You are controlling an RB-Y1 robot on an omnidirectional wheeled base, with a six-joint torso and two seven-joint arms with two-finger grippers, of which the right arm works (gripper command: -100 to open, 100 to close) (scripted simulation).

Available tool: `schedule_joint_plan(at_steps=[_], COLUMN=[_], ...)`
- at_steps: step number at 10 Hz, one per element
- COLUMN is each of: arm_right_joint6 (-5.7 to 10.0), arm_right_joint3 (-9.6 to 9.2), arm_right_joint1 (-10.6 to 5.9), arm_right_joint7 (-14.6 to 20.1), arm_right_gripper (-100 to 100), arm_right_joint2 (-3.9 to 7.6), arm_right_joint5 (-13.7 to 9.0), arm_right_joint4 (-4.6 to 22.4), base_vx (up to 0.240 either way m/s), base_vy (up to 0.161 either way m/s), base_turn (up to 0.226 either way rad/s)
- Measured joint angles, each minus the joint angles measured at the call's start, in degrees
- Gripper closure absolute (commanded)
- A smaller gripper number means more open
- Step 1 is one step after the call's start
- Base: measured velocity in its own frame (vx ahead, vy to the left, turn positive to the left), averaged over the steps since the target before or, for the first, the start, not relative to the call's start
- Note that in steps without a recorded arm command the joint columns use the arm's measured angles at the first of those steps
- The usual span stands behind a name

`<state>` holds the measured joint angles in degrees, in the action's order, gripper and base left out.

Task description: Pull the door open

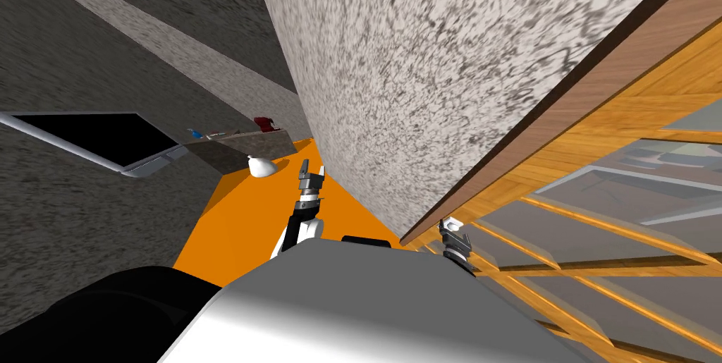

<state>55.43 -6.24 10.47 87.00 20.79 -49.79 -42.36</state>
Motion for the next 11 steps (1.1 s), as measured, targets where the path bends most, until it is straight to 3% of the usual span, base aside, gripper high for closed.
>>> schedule_joint_plan(at_steps=[1,6,9,11], arm_right_joint6=[0.05,0.09,0.29,0.38], arm_right_joint3=[-0.04,-0.02,-0.85,-2.35], arm_right_joint1=[0.15,0.06,0.33,0.62], arm_right_joint7=[0.2,-0.1,0.6,1.5], arm_right_gripper=[100,100,100,100], arm_right_joint2=[0.02,-0.01,0.87,1.24], arm_right_joint5=[0.0,0.0,0.6,1.4], arm_right_joint4=[0.1,0.0,-1.0,-1.3], base_vx=[-0.014,-0.004,-0.191,-0.197], base_vy=[0.010,-0.004,0.020,0.030], base_turn=[0.016,-0.002,0.057,0.068])
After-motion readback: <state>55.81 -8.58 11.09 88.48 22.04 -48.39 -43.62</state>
